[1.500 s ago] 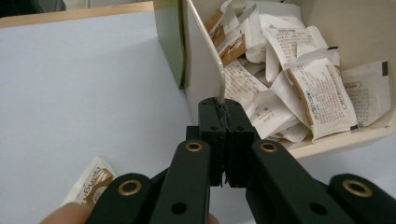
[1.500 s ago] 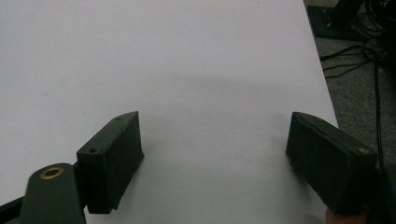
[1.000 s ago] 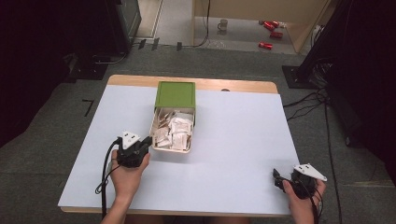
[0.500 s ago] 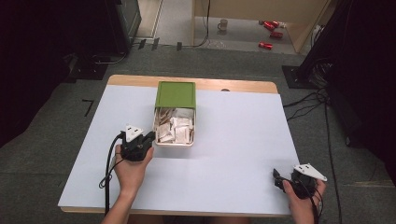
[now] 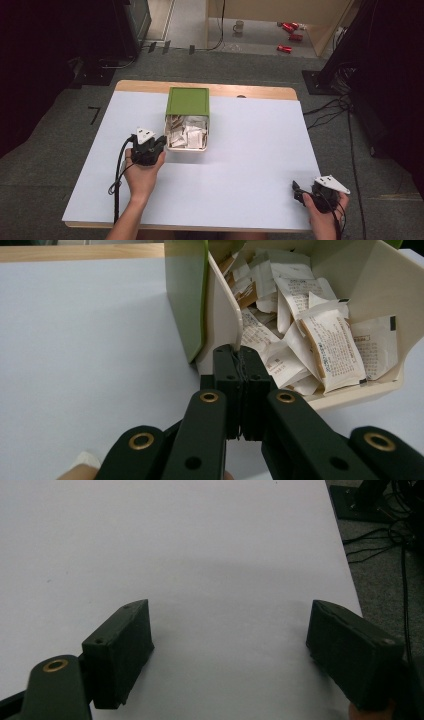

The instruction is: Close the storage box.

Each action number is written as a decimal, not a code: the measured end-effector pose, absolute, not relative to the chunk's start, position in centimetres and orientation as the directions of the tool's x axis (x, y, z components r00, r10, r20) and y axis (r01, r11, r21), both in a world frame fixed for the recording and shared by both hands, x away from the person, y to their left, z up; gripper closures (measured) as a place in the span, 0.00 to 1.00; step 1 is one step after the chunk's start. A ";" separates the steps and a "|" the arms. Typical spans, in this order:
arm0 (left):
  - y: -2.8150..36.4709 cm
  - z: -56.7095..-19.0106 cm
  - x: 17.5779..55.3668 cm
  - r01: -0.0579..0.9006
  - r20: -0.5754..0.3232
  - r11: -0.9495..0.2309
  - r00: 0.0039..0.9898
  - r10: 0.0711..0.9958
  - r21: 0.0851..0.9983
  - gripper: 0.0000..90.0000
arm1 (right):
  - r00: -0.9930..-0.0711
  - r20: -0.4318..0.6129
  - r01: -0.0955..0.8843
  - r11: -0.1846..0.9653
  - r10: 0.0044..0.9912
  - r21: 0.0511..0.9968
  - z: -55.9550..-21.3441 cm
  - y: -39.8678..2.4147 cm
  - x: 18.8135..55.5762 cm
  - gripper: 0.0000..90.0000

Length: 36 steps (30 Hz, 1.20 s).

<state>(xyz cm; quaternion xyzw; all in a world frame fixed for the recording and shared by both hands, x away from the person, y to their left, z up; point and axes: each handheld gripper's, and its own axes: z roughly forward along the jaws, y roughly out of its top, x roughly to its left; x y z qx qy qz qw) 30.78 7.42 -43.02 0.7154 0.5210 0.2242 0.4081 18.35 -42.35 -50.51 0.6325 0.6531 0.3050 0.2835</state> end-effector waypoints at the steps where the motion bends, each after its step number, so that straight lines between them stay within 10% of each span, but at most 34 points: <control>1: 7.4 -43.0 30.9 0.562 -0.104 -0.123 0.355 0.929 0.818 1.00 | -0.040 0.015 0.654 0.014 0.999 0.757 -50.5 -42.4 18.3 0.20; 36: 6.7 -42.9 34.0 0.570 -0.104 -0.113 0.334 0.937 0.814 1.00 | -0.041 0.014 0.653 0.016 0.999 0.757 -50.5 -42.4 18.4 0.20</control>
